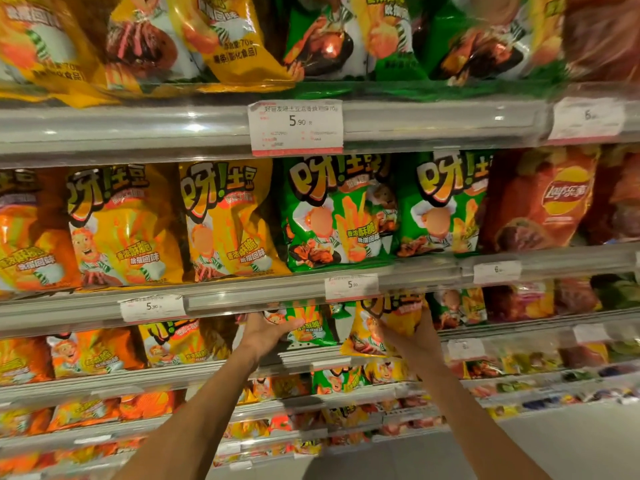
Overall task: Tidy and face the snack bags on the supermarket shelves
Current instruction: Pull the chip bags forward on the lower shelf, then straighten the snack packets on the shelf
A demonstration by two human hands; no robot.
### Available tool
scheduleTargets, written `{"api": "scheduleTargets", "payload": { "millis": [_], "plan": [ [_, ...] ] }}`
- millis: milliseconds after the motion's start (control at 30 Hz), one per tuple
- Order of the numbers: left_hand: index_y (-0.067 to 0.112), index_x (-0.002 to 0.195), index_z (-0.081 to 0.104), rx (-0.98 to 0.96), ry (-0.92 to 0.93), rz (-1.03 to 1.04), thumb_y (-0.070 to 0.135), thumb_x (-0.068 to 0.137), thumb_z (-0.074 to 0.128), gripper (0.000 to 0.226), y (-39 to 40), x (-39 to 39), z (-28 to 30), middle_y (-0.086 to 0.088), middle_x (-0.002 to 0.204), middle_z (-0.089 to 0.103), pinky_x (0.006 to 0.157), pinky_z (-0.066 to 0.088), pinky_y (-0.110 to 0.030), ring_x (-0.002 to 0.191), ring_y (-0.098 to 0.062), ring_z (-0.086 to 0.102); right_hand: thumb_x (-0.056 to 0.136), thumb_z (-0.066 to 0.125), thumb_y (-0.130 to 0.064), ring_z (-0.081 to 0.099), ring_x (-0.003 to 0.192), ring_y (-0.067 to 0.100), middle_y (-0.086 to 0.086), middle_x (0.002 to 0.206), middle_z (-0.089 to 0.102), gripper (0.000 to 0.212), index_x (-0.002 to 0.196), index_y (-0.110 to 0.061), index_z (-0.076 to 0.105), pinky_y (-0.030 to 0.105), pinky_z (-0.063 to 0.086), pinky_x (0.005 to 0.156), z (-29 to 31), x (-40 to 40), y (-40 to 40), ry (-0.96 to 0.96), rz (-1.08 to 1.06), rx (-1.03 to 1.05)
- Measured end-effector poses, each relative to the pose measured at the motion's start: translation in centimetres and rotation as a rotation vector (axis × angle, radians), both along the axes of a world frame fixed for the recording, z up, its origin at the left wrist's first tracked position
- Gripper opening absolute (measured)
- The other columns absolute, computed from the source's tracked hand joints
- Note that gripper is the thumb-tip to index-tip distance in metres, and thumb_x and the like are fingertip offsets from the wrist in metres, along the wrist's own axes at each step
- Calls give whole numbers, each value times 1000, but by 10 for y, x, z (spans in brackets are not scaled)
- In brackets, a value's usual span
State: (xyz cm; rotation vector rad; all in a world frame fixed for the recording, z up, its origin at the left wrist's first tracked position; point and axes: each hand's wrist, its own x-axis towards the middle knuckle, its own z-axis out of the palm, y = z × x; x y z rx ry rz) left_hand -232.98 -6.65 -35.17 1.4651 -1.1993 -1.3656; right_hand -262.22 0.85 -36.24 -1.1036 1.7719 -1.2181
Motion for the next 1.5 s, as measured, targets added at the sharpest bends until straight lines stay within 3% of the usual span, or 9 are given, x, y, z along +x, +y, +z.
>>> {"api": "scheduleTargets", "payload": {
  "millis": [100,233,533,700,800,933,1100,1300,1500],
  "plan": [
    [10,115,64,-38,19,18,2,62,92,61,0,-25,-2,-9,116,70,105,47,-43,115,-27,63,69,93,-23,67,101,11,-10,110,69,83,137,-23,46,13,54,70,-2,-16,20,-4,52,28],
    [15,87,61,-60,-66,49,19,55,95,47,4,-51,-11,1,91,69,84,48,-34,95,-21,63,70,94,-25,66,113,22,-3,122,69,87,141,-25,44,49,55,97,-12,-29,45,6,106,68],
    [-1,119,52,-76,-355,-15,39,64,92,78,9,-83,-20,-20,121,57,99,47,-53,114,-36,54,70,94,-21,67,115,21,-3,125,70,84,138,-28,46,55,53,100,-31,-35,81,-74,82,101],
    [11,103,57,-92,-340,-89,21,73,89,45,14,-74,-19,-3,102,65,80,51,-26,101,-27,62,65,95,-44,67,115,9,-14,125,70,88,139,-33,49,48,55,100,-26,-14,85,-81,150,100],
    [10,116,51,-37,-269,-151,3,75,84,53,23,-60,-23,4,99,66,65,50,-8,106,-30,64,60,96,-49,66,115,3,-19,125,69,95,140,-37,46,39,55,99,-24,5,86,-104,201,106],
    [6,134,54,-161,-614,-180,26,84,79,59,44,-20,-24,-12,123,60,103,46,-39,119,-30,55,60,96,-51,68,114,5,-18,124,70,87,134,-38,51,41,56,97,-23,39,82,-96,269,114],
    [8,122,62,-448,-901,-44,20,91,67,33,84,51,-40,-9,115,56,95,50,-38,109,-28,55,58,97,-53,67,115,2,-21,125,69,95,138,-39,48,40,54,102,-29,97,67,-143,377,176],
    [4,128,61,-481,-1172,-98,23,85,73,48,109,135,-49,-14,124,60,94,54,-40,111,-31,58,43,93,-71,53,132,8,-20,141,57,129,153,-37,33,40,43,113,-23,168,31,-74,499,290],
    [13,157,18,-343,-1325,-262,42,104,31,62,117,169,-54,-10,161,24,124,10,-42,150,-28,20,66,92,-49,29,151,20,-1,165,26,130,163,-19,11,36,29,120,5,209,-16,-39,446,235]
  ]
}}
